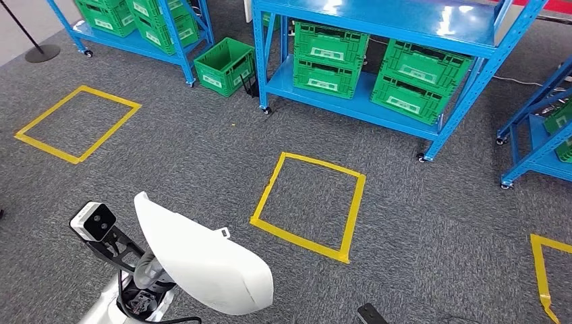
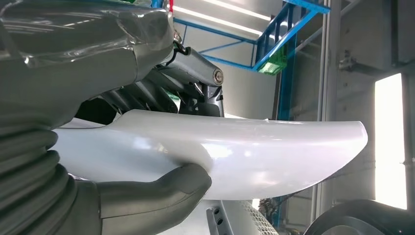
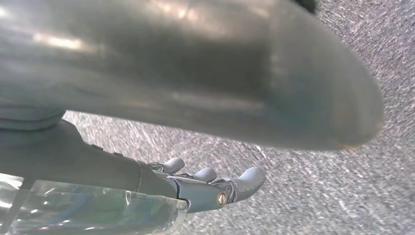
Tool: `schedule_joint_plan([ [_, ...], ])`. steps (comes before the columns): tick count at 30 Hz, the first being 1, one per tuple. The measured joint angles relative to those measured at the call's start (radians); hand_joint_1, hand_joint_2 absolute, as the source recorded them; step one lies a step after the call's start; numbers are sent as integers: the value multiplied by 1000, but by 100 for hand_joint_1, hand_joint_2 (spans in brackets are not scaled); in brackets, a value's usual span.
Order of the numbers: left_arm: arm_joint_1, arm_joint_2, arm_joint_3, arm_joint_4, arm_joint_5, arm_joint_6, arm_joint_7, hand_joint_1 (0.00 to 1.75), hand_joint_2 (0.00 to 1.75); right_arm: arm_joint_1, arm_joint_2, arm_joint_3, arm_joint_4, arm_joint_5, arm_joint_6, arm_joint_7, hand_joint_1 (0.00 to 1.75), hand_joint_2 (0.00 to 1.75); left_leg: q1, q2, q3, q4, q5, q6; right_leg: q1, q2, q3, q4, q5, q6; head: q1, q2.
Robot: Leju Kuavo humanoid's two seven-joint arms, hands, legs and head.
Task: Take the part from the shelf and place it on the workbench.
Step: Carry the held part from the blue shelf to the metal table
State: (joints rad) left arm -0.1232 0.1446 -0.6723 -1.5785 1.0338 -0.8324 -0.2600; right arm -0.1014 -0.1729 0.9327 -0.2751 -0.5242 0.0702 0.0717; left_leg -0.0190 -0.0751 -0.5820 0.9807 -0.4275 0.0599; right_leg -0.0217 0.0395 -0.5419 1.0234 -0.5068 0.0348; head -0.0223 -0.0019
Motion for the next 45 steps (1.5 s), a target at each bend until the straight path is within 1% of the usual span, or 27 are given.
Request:
schedule_joint_plan([
  [1, 0, 0, 0, 0, 0, -1, 0, 175, 175, 0, -1, 0, 0, 0, 0, 0, 0, 0, 0, -7, -7, 6, 1, -4, 2, 6, 13, -27, 5, -6, 0, 0],
  [3, 2, 1, 0, 0, 0, -3, -3, 175, 175, 0, -1, 0, -1, 0, 0, 2, 0, 0, 2, -21, -18, 11, 6, -15, 4, -6, 14, -32, 10, -19, 0, 0],
  [5, 5, 3, 1, 0, -1, -8, -8, 175, 175, -1, 1, 0, -2, 3, 0, 3, 0, 0, 4, -2, -31, 32, -7, -29, -1, -22, 15, -36, 18, -29, -2, 0],
  [6, 5, 4, 2, 0, -3, -10, -12, 175, 175, -2, 2, 0, -3, 4, 0, 3, 0, 0, 6, 18, -47, 67, -31, -37, -4, -30, 15, -38, 21, -33, -4, 0],
  [8, 5, 7, 3, 1, -5, -13, -17, 175, 175, 0, 3, 0, -3, 7, 0, 4, 0, 0, 16, 56, -103, 193, -100, -54, -4, -49, 13, -38, 22, -37, -7, 0],
  [10, 7, 8, 3, 2, -6, -14, -18, 175, 175, 1, 3, 1, -3, 8, 1, 5, 0, 0, 28, 66, -149, 299, -137, -65, -3, -72, 10, -38, 23, -37, -7, 0],
  [11, 7, 8, 3, 3, -6, -14, -19, 175, 175, 1, 3, 1, -3, 8, 1, 6, 0, 0, 33, 70, -146, 298, -128, -69, -4, -83, 9, -38, 23, -37, -7, 0],
  [12, 8, 9, 3, 4, -6, -14, -19, 175, 175, 1, 4, 1, -4, 8, 1, 6, 0, 0, 37, 76, -121, 257, -102, -70, -4, -94, 9, -38, 23, -36, -7, 0],
  [15, 6, 10, 6, 4, -6, -15, -19, 175, 175, -2, 6, 1, -4, 8, 1, 6, 0, 0, 32, 126, -8, 52, -27, -63, 0, -120, 12, -38, 22, -31, -6, 0],
  [17, 6, 10, 7, 4, -7, -15, -19, 175, 175, -3, 6, 1, -5, 8, 1, 6, 0, 0, 23, 137, 7, 12, -23, -52, 5, -135, 11, -39, 22, -21, -5, 0],
  [19, 7, 11, 8, 4, -7, -16, -20, 175, 175, -5, 7, 1, -6, 8, 1, 6, 0, 0, 22, 115, 4, 6, -16, -37, 4, -147, 11, -40, 20, -9, -4, 0],
  [21, 6, 10, 9, 3, -7, -17, -20, 175, 175, -6, 8, 1, -8, 8, 1, 6, 0, 0, 25, 94, 7, -8, -4, -21, 0, -117, -7, -1, -6, -8, -1, 0],
  [23, 5, 9, 9, 3, -7, -18, -20, 175, 175, -4, 7, 2, -8, 8, 1, 6, 0, 0, 25, 73, 6, -14, 4, -10, -2, -66, -63, 122, -64, -21, 2, 0],
  [25, 7, 8, 8, 4, -9, -18, -21, 175, 175, 1, 6, 2, -8, 8, 2, 6, 0, 0, 20, 48, 1, -12, 7, -6, -2, -46, -124, 249, -107, -25, 3, 0],
  [26, 7, 8, 8, 4, -12, -18, -21, 175, 175, 2, 5, 2, -8, 8, 3, 6, 0, 0, 19, 35, -1, -10, 8, -6, -2, -43, -134, 267, -106, -20, 3, 0],
  [27, 8, 8, 8, 4, -15, -18, -22, 175, 175, 2, 5, 3, -8, 8, 6, 6, 0, 0, 19, 22, -2, -6, 7, -6, -2, -42, -123, 241, -90, -12, 3, 0],
  [29, 7, 8, 7, 4, -21, -18, -24, 175, 175, 0, 5, 3, -8, 8, 9, 6, 0, 0, 19, -2, -6, 6, 4, -12, -6, -23, -61, 103, -31, 5, 3, 0],
  [30, 7, 8, 7, 4, -22, -18, -25, 175, 175, -1, 5, 3, -8, 8, 10, 7, 0, 0, 18, -13, -9, 14, 1, -16, -8, -12, -33, 41, -8, 6, 3, 0],
  [32, 8, 8, 8, 4, -23, -19, -27, 175, 175, -2, 6, 3, -8, 9, 11, 7, 0, 0, 16, -29, -19, 24, -2, -26, -6, -2, -11, -10, 11, -3, 2, 0],
  [34, 9, 8, 8, 4, -24, -19, -27, 175, 175, -3, 8, 3, -9, 9, 11, 8, 0, 0, 18, -40, -26, 24, 1, -34, -3, -16, -11, -10, 16, -16, 1, 0],
  [35, 10, 9, 8, 4, -24, -19, -27, 175, 175, -4, 9, 3, -10, 9, 12, 8, 0, 0, 19, -33, -29, 28, -1, -38, -5, -23, -10, -10, 18, -21, 1, 0],
  [37, 9, 10, 9, 4, -24, -20, -27, 175, 175, -6, 11, 3, -12, 9, 12, 8, 0, 0, 20, 9, -56, 86, -38, -50, -9, -38, -11, -12, 21, -29, -4, 0],
  [39, 8, 10, 9, 3, -24, -20, -28, 175, 175, -3, 11, 3, -13, 9, 12, 8, 0, 0, 25, 56, -116, 215, -104, -61, -6, -56, -12, -12, 21, -33, -8, 0],
  [41, 9, 9, 8, 4, -24, -20, -28, 175, 175, -1, 10, 3, -13, 9, 12, 8, 0, 0, 29, 70, -164, 314, -135, -65, -2, -77, -13, -12, 20, -34, -8, 0],
  [42, 9, 10, 8, 4, -25, -20, -28, 175, 175, 0, 10, 3, -13, 9, 12, 9, 0, 0, 30, 72, -162, 310, -124, -64, -1, -87, -13, -12, 19, -35, -8, 0],
  [43, 9, 10, 8, 4, -25, -20, -28, 175, 175, -1, 11, 3, -13, 9, 12, 9, 0, 0, 29, 76, -138, 266, -98, -60, 0, -98, -12, -12, 18, -35, -8, 0],
  [45, 8, 10, 9, 3, -26, -21, -29, 175, 175, -2, 13, 2, -13, 9, 11, 8, 0, 0, 20, 115, -62, 122, -41, -43, 3, -115, -10, -12, 17, -35, -8, 0],
])
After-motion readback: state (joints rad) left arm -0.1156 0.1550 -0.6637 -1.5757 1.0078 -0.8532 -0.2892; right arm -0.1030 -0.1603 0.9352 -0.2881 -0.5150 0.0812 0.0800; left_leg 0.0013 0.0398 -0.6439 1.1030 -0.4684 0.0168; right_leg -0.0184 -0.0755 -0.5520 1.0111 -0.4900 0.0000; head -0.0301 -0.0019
